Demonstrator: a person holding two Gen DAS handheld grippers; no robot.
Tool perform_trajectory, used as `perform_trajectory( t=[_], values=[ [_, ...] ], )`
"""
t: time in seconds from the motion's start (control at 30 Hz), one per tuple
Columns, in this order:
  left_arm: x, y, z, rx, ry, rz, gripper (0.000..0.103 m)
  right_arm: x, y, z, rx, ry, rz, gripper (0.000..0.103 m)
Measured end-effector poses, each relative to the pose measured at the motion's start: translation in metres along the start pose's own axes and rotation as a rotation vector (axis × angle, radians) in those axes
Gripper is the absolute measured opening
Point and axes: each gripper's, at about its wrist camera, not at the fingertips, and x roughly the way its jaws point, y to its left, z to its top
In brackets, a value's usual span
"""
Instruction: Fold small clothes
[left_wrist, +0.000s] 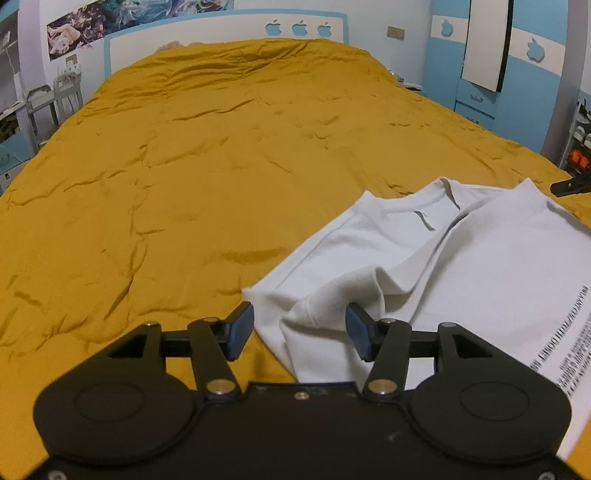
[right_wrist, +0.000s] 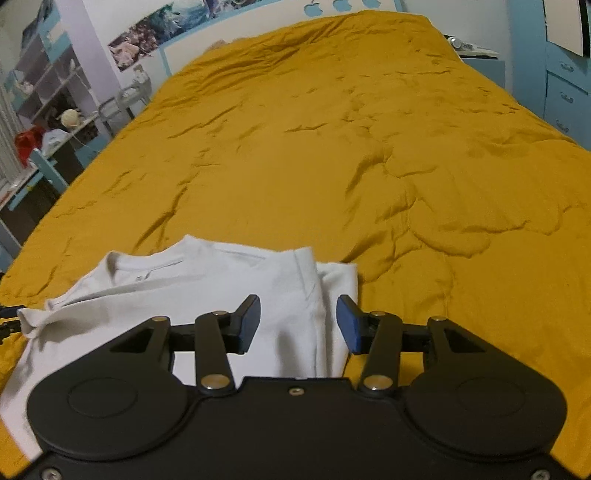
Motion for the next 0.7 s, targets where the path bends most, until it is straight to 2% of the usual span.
perform_trajectory(
  t=[0.17, 0.2, 0.23, 0.27, 0.33, 0.4, 0.53, 0.7],
  values=[
    [0.008, -0.008, 0.000, -0.004, 0.003, -0.030, 0.053, 0.019, 0.003, 0.000, 0.008, 0.030, -0.011, 0.047],
    [0.011, -0.008, 0.000, -0.009, 0.004, -0.042, 0.042, 0.023, 0.004, -0.001, 0.002, 0.042, -0.012, 0.046],
    [0.015, -0.008, 0.000, -0.014, 0.011, -0.052, 0.025, 0.027, 0.006, -0.003, -0.003, 0.053, -0.020, 0.034],
    [0.018, -0.008, 0.000, -0.017, 0.018, -0.048, 0.018, 0.029, 0.008, -0.004, -0.005, 0.057, -0.031, 0.027],
    [0.019, -0.006, -0.001, -0.032, 0.018, -0.038, 0.012, 0.033, 0.009, -0.006, -0.004, 0.061, -0.048, 0.023],
    [0.018, -0.004, 0.000, -0.080, -0.011, -0.015, 0.011, 0.030, 0.010, -0.005, 0.006, 0.046, -0.048, 0.021],
    [0.014, 0.012, 0.004, -0.272, -0.044, -0.012, 0.010, 0.023, 0.011, 0.001, 0.023, 0.004, -0.050, 0.020],
    [0.035, 0.022, 0.007, -0.364, 0.001, 0.085, 0.010, 0.038, 0.007, 0.001, 0.051, 0.035, -0.095, 0.020]
  ],
)
